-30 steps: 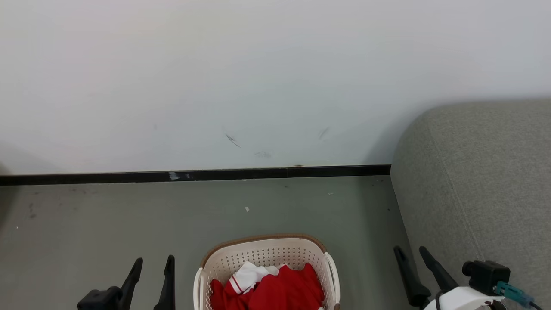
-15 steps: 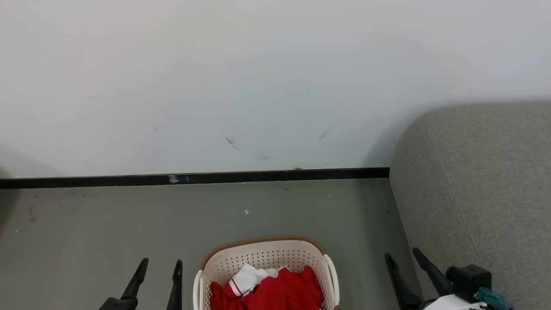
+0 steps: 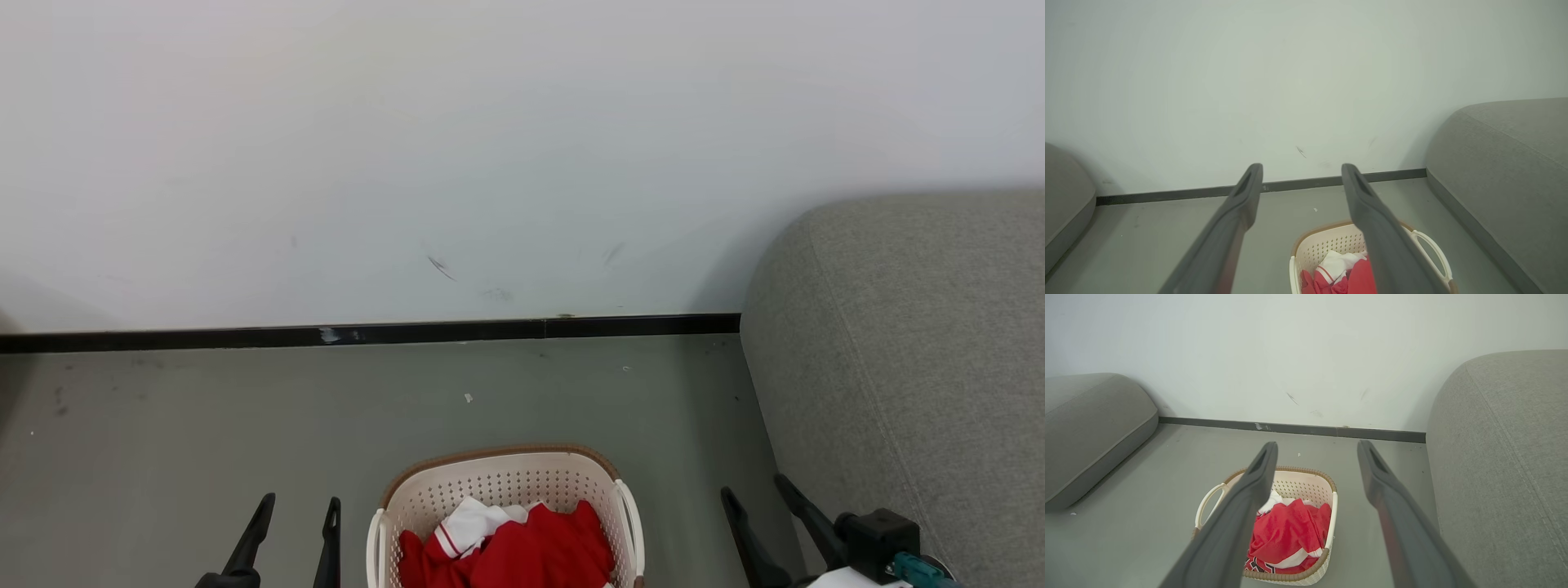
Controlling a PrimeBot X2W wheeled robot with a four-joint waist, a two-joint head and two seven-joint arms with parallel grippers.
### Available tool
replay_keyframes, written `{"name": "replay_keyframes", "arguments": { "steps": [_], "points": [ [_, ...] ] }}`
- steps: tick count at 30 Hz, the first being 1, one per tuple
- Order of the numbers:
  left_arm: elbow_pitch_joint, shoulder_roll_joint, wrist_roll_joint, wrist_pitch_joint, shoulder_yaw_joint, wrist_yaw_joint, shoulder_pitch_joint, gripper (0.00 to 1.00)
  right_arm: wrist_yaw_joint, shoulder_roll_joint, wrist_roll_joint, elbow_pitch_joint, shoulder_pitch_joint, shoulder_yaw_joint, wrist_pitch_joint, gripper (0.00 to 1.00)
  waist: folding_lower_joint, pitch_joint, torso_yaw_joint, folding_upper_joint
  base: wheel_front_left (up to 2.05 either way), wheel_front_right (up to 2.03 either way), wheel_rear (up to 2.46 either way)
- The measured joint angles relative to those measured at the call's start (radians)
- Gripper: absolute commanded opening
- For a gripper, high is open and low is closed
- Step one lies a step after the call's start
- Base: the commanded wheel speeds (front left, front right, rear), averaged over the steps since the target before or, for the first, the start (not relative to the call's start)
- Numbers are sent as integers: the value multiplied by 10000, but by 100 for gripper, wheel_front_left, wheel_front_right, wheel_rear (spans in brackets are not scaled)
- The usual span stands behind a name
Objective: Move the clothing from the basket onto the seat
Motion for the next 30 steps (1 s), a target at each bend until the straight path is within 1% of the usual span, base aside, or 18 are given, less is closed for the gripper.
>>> {"name": "replay_keyframes", "arguments": {
  "steps": [24, 30],
  "points": [
    [151, -92, -82, 0, 303, -8, 0, 100, 0, 0, 207, -73, -2, 82, 0, 100, -1, 134, -1, 0, 0, 0, 0],
    [297, -71, -81, 0, 299, -67, 31, 100, 0, 0, 224, -174, -1, 123, 0, 100, -1, 239, -14, 0, 0, 0, 0]
  ]
}}
